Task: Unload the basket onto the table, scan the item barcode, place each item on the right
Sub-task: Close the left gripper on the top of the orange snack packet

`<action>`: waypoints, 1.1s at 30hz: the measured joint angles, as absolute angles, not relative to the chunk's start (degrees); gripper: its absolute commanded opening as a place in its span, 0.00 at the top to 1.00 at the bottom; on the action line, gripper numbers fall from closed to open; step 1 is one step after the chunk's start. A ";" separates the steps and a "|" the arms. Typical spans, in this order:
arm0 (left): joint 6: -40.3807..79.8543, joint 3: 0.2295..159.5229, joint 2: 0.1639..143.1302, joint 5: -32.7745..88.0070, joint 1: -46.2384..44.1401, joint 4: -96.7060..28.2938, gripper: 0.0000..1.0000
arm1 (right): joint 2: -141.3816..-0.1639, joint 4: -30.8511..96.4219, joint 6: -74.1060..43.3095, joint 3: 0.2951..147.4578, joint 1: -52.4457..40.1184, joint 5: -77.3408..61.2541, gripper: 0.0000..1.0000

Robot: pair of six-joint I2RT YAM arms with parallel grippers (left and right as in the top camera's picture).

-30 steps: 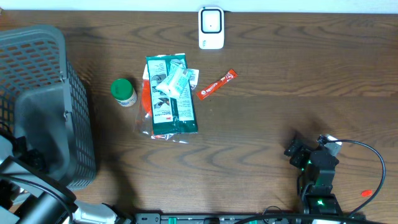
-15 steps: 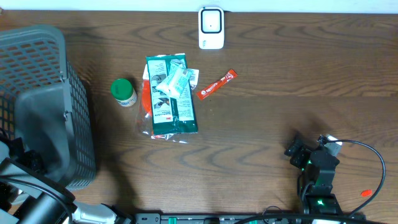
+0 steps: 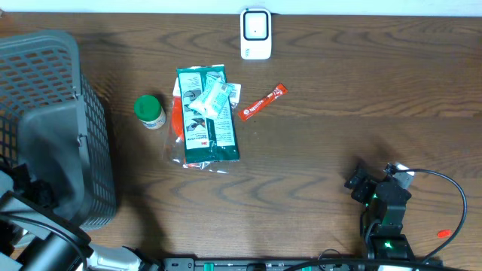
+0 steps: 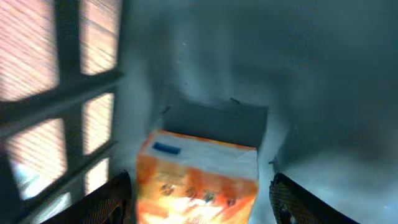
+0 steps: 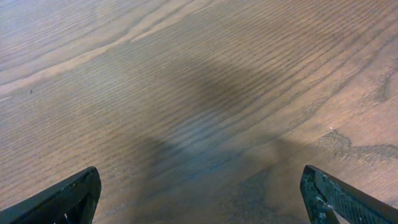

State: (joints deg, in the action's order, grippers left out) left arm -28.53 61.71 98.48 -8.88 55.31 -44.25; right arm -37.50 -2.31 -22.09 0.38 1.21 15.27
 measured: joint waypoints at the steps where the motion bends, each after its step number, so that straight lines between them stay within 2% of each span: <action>1: -28.53 61.19 98.48 -8.88 55.31 -44.16 0.29 | -37.50 -2.33 -22.09 0.38 1.21 15.29 0.01; 3: -28.53 60.77 98.50 -8.88 55.31 -44.12 0.32 | -37.50 -2.33 -22.09 0.38 1.21 15.29 0.01; 7: -28.42 60.77 98.48 -8.88 55.31 -44.01 0.45 | -37.50 -2.33 -22.09 0.38 1.21 15.29 0.01; 14: -28.56 60.77 98.50 -8.88 55.29 -43.75 0.47 | -37.50 -2.35 -22.09 0.38 1.21 15.31 0.01; 18: -28.56 60.77 98.50 -8.86 55.29 -43.72 0.50 | -37.50 -2.35 -22.09 0.38 1.21 15.31 0.01; 20: -28.53 60.77 98.48 -8.88 55.29 -43.70 0.56 | -37.50 -2.35 -22.09 0.38 1.21 15.29 0.01; 27: -28.53 60.77 98.50 -8.88 55.29 -43.51 0.60 | -37.50 -2.35 -22.09 0.38 1.21 15.31 0.01; 33: -26.83 60.80 98.48 -8.93 54.28 -43.31 0.60 | -37.50 -2.35 -22.09 0.38 1.21 15.31 0.01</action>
State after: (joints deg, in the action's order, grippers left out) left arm -26.83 60.80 98.48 -8.93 54.28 -43.31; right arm -37.50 -2.35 -22.09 0.38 1.21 15.31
